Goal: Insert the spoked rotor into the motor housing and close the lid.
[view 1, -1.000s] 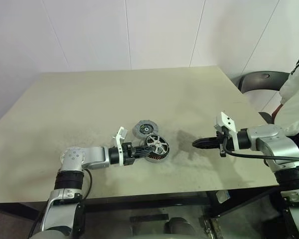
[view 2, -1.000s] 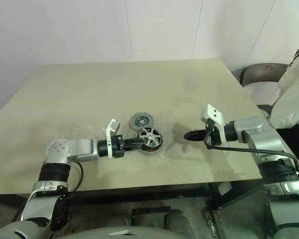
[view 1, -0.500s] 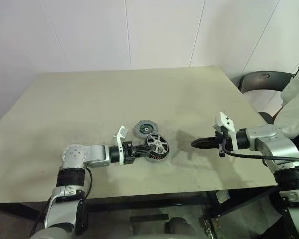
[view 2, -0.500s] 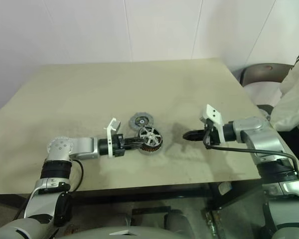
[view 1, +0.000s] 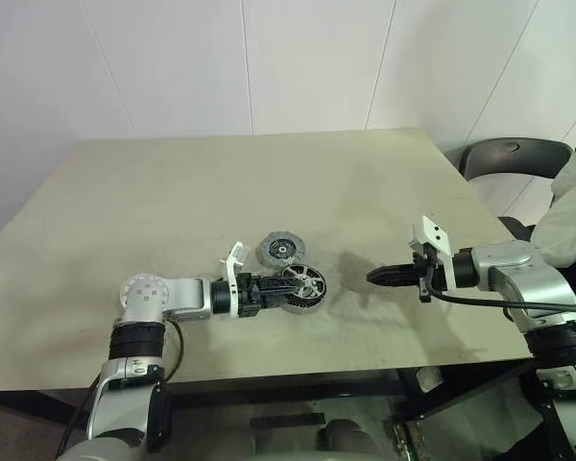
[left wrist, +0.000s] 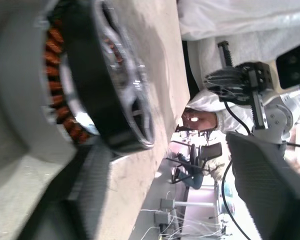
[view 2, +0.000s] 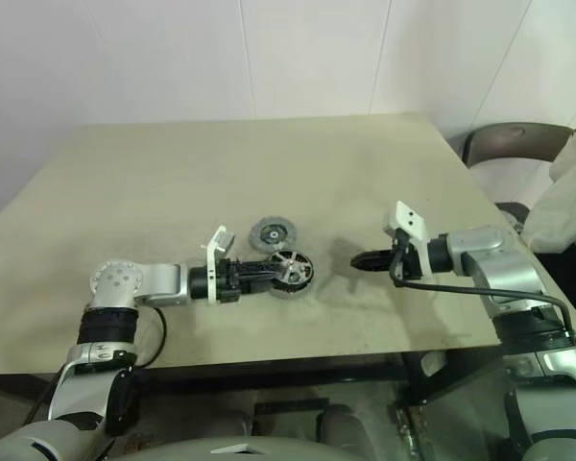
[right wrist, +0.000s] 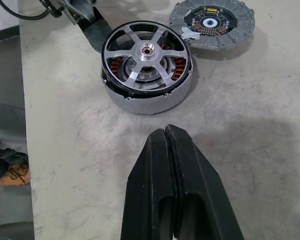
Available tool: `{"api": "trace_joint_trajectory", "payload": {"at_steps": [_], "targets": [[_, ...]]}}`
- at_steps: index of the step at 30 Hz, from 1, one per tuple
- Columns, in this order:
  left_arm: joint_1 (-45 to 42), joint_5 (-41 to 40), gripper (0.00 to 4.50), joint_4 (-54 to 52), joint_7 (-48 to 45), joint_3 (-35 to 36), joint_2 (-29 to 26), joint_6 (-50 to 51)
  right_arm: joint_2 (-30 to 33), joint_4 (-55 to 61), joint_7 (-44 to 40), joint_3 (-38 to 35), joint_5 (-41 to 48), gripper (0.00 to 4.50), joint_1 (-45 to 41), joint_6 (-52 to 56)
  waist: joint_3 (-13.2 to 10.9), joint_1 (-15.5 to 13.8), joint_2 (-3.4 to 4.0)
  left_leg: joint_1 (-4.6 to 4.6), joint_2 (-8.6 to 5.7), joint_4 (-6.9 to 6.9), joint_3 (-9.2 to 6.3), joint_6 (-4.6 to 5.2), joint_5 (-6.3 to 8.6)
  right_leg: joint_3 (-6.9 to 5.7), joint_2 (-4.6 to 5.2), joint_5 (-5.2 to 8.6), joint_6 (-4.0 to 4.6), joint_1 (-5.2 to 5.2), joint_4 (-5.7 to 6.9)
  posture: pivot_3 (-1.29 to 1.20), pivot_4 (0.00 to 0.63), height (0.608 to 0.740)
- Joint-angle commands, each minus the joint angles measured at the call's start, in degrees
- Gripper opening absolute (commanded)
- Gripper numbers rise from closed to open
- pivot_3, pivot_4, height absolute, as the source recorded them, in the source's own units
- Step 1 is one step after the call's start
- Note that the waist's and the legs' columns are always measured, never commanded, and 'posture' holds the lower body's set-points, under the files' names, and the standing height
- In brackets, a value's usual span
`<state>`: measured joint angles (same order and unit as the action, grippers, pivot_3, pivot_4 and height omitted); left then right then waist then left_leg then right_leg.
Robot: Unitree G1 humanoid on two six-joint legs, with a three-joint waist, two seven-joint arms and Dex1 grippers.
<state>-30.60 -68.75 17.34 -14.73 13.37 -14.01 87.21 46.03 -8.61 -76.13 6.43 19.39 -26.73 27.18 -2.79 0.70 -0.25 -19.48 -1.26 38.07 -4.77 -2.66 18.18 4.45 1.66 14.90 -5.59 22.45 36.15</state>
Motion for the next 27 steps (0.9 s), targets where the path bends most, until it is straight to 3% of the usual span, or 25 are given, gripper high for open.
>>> {"api": "trace_joint_trajectory", "payload": {"at_steps": [1, 16, 27], "targets": [[-1.93, 1.04, 4.47, -3.15, 0.12, 0.85, -0.87, 1.58, -0.23, 2.00, 0.00, -1.05, 0.85, 0.00, -0.67, -0.13, 0.00, 0.04, 0.00, 0.00, 0.00, 0.01, 0.00, -0.01, -0.01, 0.00, 0.00, 0.00, 0.00, 0.00, 0.00, 0.00, 0.000, 0.740], [-2.99, 1.72, 4.47, -8.58, 5.36, 6.15, 2.06, 4.65, -1.29, 1.97, -0.18, -0.02, 0.30, 0.00, -0.83, -0.04, -0.01, 0.06, -0.02, -0.06, 0.00, -0.02, -0.02, -0.01, 0.00, 0.00, 0.01, -0.01, -0.02, 0.08, -0.01, 0.00, 0.000, 0.740], [-5.52, -3.78, 4.47, -4.03, 21.12, 14.29, 7.56, 5.29, -1.75, 1.75, -0.43, 0.29, -0.18, 0.00, -0.88, -0.32, -0.02, -0.07, -0.04, -0.06, 0.00, -0.01, -0.04, -0.02, 0.00, 0.00, 0.04, -0.03, -0.05, 0.06, -0.02, 0.00, 0.000, 0.740]]}}
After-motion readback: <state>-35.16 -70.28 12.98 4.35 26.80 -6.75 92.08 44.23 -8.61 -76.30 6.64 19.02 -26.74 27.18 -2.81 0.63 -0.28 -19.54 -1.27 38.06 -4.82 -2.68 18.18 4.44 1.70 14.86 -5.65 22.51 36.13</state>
